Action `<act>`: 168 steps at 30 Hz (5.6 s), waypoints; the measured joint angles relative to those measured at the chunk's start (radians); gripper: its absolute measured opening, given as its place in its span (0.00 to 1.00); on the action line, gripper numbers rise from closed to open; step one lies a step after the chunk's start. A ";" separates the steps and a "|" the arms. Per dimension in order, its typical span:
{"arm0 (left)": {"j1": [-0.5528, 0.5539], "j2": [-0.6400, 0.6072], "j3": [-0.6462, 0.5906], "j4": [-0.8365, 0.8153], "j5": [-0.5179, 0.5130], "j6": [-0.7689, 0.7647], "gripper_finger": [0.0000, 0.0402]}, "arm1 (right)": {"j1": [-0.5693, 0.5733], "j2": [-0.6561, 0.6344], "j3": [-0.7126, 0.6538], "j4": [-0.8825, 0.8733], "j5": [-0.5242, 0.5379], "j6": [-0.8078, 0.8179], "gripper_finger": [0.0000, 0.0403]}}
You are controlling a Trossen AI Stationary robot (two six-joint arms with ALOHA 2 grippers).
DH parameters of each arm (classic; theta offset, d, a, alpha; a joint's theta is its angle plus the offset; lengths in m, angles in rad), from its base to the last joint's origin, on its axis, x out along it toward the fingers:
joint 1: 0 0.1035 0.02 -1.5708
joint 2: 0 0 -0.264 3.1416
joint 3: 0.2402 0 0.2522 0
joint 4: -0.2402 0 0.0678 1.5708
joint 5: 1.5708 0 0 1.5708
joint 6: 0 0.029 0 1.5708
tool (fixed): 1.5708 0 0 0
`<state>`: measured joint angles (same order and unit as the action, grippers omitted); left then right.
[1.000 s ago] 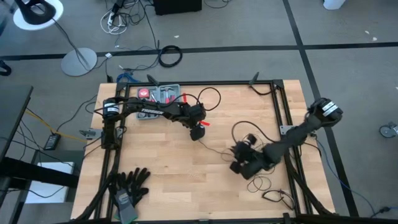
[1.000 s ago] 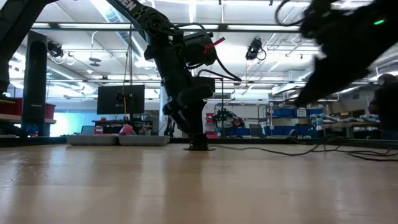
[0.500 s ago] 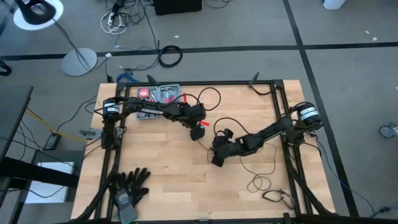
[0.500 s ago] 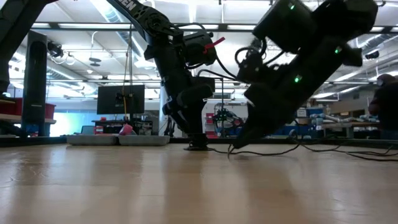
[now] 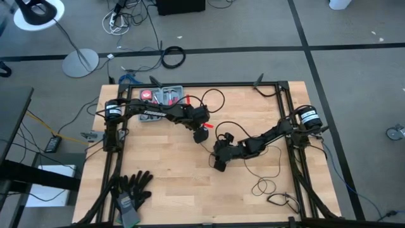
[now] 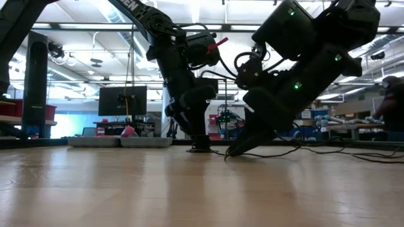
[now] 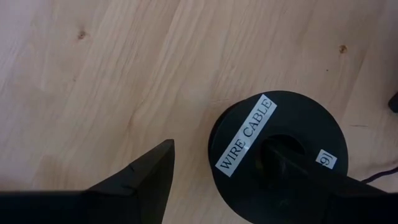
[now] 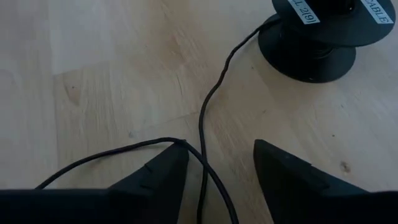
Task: Coil cords
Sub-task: Uncoil the black wire from the spool
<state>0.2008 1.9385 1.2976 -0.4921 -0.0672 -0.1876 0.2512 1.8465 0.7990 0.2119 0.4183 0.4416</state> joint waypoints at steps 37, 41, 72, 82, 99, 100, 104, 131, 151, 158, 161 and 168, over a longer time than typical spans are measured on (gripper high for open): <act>0.000 0.000 0.000 -0.008 0.053 0.053 0.73 | 0.002 0.000 0.000 0.004 -0.002 0.001 0.47; 0.000 0.000 0.000 -0.009 0.053 0.048 0.73 | 0.001 0.000 0.000 0.006 -0.041 -0.003 0.46; -0.003 -0.004 0.002 0.039 0.084 -0.026 0.73 | 0.218 -0.377 -0.002 -0.704 -0.266 0.354 0.00; 0.002 -0.004 0.000 0.040 0.092 -0.055 0.73 | 0.260 -0.391 -0.003 -0.709 -0.290 0.407 0.00; 0.003 -0.018 0.064 -0.198 0.088 -0.097 0.73 | 0.215 -0.390 -0.024 -0.555 -0.077 0.296 0.00; 0.003 -0.018 0.058 -0.203 0.091 -0.104 0.73 | 0.206 -0.385 -0.040 -0.497 -0.074 0.274 0.00; 0.003 -0.020 0.045 -0.193 0.095 -0.112 0.73 | 0.173 -0.332 -0.084 -0.338 -0.082 0.198 0.00; 0.002 -0.020 0.043 -0.140 0.040 -0.111 0.73 | -0.011 0.067 -0.013 0.202 -0.076 -0.071 0.38; 0.002 -0.020 0.043 -0.151 0.043 -0.110 0.73 | 0.070 -0.088 0.002 -0.215 -0.152 0.008 0.00; 0.002 -0.019 0.043 -0.158 0.032 -0.109 0.73 | 0.146 -0.194 0.000 -0.499 -0.147 0.139 0.00; 0.002 -0.019 0.042 -0.163 0.028 -0.109 0.73 | 0.187 -0.225 0.000 -0.576 -0.125 0.203 0.00; 0.002 -0.019 0.042 -0.163 0.028 -0.110 0.73 | 0.240 -0.243 0.002 -0.634 -0.077 0.280 0.00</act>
<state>0.2031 1.9198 1.3399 -0.6552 -0.0391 -0.2981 0.4909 1.6031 0.8005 -0.4216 0.3413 0.7213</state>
